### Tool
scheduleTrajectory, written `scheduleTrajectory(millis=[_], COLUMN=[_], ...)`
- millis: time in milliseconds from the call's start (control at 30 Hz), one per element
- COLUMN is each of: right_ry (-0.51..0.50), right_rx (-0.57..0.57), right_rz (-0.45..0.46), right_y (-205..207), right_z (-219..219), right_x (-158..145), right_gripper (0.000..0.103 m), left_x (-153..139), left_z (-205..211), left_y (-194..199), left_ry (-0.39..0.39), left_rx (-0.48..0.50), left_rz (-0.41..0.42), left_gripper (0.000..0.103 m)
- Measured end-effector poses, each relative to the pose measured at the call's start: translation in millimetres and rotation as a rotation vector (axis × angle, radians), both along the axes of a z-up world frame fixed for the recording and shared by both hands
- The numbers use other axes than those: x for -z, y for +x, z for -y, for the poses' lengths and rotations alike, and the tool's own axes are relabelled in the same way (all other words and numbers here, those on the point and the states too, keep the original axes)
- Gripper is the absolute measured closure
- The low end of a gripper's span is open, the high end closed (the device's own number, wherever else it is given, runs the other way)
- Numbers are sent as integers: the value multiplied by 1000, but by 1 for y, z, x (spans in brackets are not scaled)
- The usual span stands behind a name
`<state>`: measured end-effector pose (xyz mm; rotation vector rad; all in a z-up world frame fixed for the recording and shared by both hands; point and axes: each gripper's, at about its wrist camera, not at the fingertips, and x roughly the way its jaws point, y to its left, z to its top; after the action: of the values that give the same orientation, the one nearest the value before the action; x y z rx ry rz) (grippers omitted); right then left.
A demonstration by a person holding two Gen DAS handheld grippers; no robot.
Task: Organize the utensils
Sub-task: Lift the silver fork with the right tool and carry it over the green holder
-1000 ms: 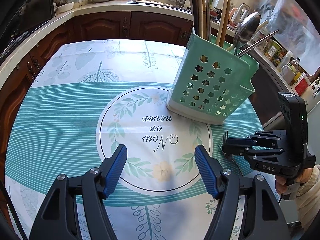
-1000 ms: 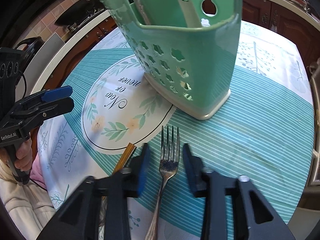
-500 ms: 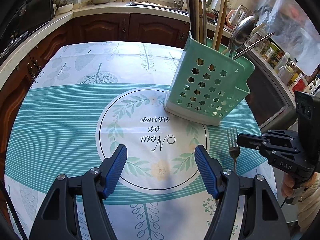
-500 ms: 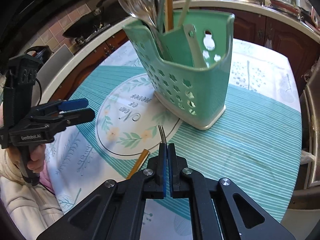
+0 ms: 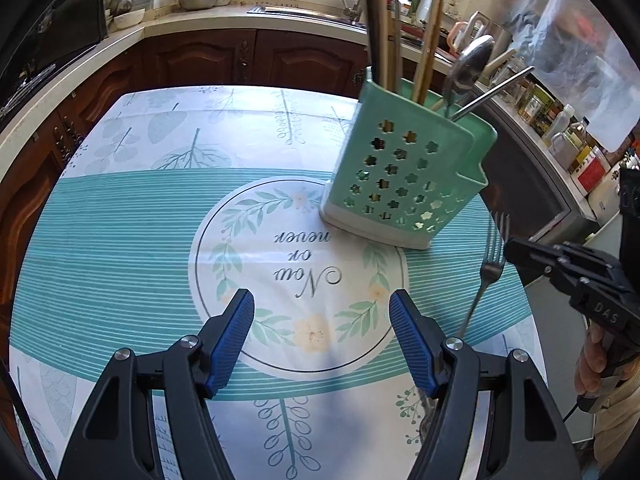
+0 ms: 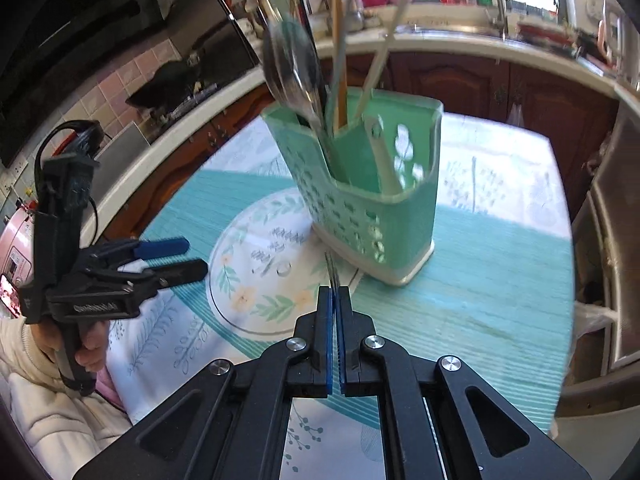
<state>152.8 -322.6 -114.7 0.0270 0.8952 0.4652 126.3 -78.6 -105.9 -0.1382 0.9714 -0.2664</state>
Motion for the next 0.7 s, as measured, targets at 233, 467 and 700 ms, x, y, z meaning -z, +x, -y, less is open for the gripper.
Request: scheduleTrajectory(millis=[233,467,700], right_ry=[-79,-94,-92], right_rx=[9,2,-13], right_rz=[132,168,168], right_y=[-19,-24,-19], right_z=[-13,-22,-33], right_x=[-37,-55,-57], right_gripper=[102,103,103], left_x=[-16,-14,-10], left_z=[35,69,81], left_y=[5,-1,1], left_ry=[-15,37,45], left_rx=[125,246,264], left_rz=[54,88,121], left_gripper=[34,32,28])
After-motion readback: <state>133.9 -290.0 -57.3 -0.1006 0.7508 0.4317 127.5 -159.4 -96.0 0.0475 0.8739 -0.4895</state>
